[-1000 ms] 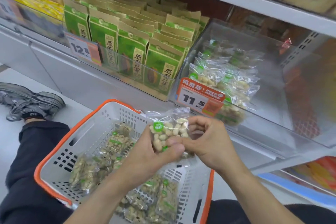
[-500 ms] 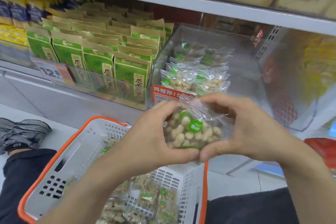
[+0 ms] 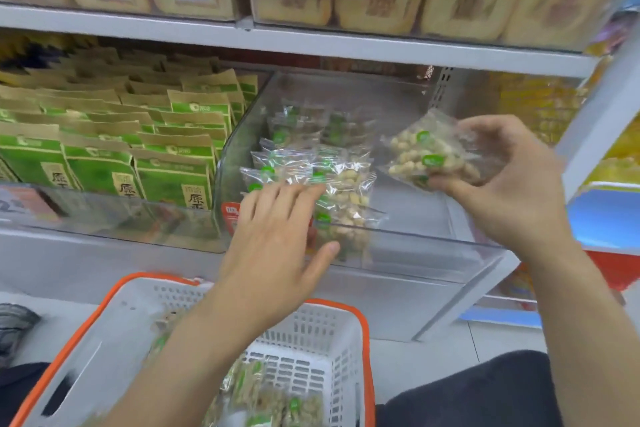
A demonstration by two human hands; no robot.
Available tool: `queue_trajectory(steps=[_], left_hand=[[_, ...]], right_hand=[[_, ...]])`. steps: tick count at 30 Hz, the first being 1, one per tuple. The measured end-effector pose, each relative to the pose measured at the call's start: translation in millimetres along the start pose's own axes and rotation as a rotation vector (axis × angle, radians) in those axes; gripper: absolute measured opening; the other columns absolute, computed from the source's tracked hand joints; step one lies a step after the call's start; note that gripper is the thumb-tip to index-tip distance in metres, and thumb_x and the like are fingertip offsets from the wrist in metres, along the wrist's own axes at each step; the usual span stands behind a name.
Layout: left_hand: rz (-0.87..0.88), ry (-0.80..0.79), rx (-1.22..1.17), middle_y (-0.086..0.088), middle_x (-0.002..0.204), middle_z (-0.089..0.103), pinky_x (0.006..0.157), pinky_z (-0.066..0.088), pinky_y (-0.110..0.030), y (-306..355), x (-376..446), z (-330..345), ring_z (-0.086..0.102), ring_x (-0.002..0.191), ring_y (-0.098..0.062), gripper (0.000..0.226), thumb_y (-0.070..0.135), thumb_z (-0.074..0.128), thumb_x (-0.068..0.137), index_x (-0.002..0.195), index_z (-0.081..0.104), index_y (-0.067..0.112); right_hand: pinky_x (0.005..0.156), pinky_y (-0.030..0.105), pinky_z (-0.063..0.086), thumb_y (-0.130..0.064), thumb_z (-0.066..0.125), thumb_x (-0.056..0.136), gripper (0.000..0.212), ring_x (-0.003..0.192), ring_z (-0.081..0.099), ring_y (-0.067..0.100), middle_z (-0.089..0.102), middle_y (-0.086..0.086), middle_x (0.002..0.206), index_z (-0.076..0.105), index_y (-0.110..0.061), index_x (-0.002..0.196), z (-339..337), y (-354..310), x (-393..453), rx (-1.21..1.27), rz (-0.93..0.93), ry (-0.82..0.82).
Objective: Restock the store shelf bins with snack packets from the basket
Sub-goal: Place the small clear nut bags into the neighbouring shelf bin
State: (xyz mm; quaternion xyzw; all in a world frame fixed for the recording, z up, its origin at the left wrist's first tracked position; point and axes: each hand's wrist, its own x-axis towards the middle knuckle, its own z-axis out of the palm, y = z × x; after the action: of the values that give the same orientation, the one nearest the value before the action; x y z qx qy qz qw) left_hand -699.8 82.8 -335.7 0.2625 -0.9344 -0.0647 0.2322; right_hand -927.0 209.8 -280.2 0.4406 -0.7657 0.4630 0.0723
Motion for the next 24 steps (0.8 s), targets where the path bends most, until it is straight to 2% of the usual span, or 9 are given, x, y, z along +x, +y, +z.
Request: queue_trajectory(steps=[2, 4, 8, 11, 15, 20, 22, 23, 24], left_hand=[[0.006, 0.025, 0.031, 0.005, 0.119, 0.054, 0.096, 0.026, -0.033, 1.2, -1.6, 2.3, 0.045, 0.113, -0.020, 0.059, 0.054, 0.047, 0.088, 0.136, 0.047, 0.019], [0.009, 0.039, 0.038, 0.006, 0.115, 0.055, 0.093, 0.027, -0.032, 1.5, -0.4, 3.2, 0.047, 0.109, -0.020, 0.056, 0.051, 0.048, 0.089, 0.136, 0.047, 0.020], [0.004, 0.072, 0.036, 0.007, 0.105, 0.057, 0.086, 0.029, -0.031, -0.1, 5.9, 6.1, 0.050, 0.099, -0.021, 0.048, 0.039, 0.061, 0.087, 0.130, 0.050, 0.021], [0.003, 0.084, 0.019, 0.008, 0.101, 0.058, 0.083, 0.030, -0.032, -0.1, 6.7, 6.8, 0.050, 0.094, -0.020, 0.049, 0.032, 0.071, 0.084, 0.128, 0.053, 0.021], [0.009, 0.102, 0.018, 0.009, 0.102, 0.060, 0.083, 0.030, -0.032, -2.8, 6.4, 9.7, 0.050, 0.094, -0.019, 0.049, 0.031, 0.073, 0.083, 0.128, 0.055, 0.022], [0.013, 0.138, -0.012, 0.010, 0.101, 0.058, 0.084, 0.032, -0.031, -2.0, 2.8, 13.8, 0.048, 0.094, -0.017, 0.045, 0.036, 0.060, 0.087, 0.130, 0.053, 0.023], [0.011, 0.149, -0.017, 0.011, 0.101, 0.057, 0.085, 0.031, -0.031, -2.2, 3.0, 16.2, 0.048, 0.094, -0.017, 0.045, 0.037, 0.057, 0.088, 0.130, 0.053, 0.023], [0.008, 0.148, -0.023, 0.012, 0.101, 0.056, 0.086, 0.032, -0.031, -2.5, 3.6, 17.1, 0.048, 0.095, -0.017, 0.044, 0.038, 0.056, 0.088, 0.130, 0.054, 0.023], [0.005, 0.145, -0.032, 0.012, 0.100, 0.056, 0.087, 0.032, -0.031, -2.6, 4.2, 17.7, 0.048, 0.095, -0.017, 0.044, 0.039, 0.056, 0.088, 0.129, 0.054, 0.023]], right_hand=[[0.079, 0.003, 0.037, -0.017, 0.095, 0.061, 0.059, 0.095, 0.057, -0.001, 0.062, -0.015, 0.104, 0.063, -0.025, 0.110, 6.9, 6.9, 6.2, -0.114, 0.054, -0.063], [0.082, 0.015, 0.039, -0.016, 0.094, 0.062, 0.064, 0.102, 0.058, 0.009, 0.065, -0.009, 0.109, 0.063, -0.024, 0.117, 14.1, 10.7, 15.5, -0.174, 0.129, -0.104], [0.091, 0.032, 0.051, -0.012, 0.091, 0.061, 0.064, 0.107, 0.063, 0.025, 0.067, 0.006, 0.117, 0.063, -0.020, 0.119, 38.5, 21.8, 47.7, -0.269, 0.236, -0.120], [0.091, 0.033, 0.056, -0.011, 0.092, 0.057, 0.061, 0.104, 0.067, 0.025, 0.068, 0.008, 0.118, 0.066, -0.023, 0.111, 59.7, 36.7, 88.4, -0.337, 0.338, -0.223], [0.096, 0.032, 0.055, -0.006, 0.093, 0.059, 0.068, 0.112, 0.065, 0.022, 0.067, 0.004, 0.122, 0.065, -0.020, 0.120, 84.0, 56.0, 118.6, -0.241, 0.479, -0.326], [0.098, 0.024, 0.048, 0.001, 0.084, 0.073, 0.078, 0.114, 0.055, 0.017, 0.053, 0.001, 0.129, 0.041, -0.014, 0.136, 102.9, 71.8, 108.3, 0.194, 0.591, -0.108], [0.105, 0.029, 0.046, -0.002, 0.088, 0.069, 0.086, 0.119, 0.053, 0.017, 0.052, 0.002, 0.131, 0.036, -0.008, 0.136, 107.3, 75.0, 108.4, 0.178, 0.639, -0.035], [0.107, 0.030, 0.045, -0.004, 0.088, 0.070, 0.081, 0.119, 0.054, 0.017, 0.054, 0.002, 0.127, 0.038, -0.006, 0.134, 110.0, 77.2, 109.9, 0.118, 0.607, -0.042], [0.107, 0.030, 0.044, -0.005, 0.082, 0.078, 0.062, 0.116, 0.055, 0.018, 0.057, 0.001, 0.119, 0.044, -0.005, 0.127, 111.5, 78.0, 110.3, 0.026, 0.600, -0.057]])
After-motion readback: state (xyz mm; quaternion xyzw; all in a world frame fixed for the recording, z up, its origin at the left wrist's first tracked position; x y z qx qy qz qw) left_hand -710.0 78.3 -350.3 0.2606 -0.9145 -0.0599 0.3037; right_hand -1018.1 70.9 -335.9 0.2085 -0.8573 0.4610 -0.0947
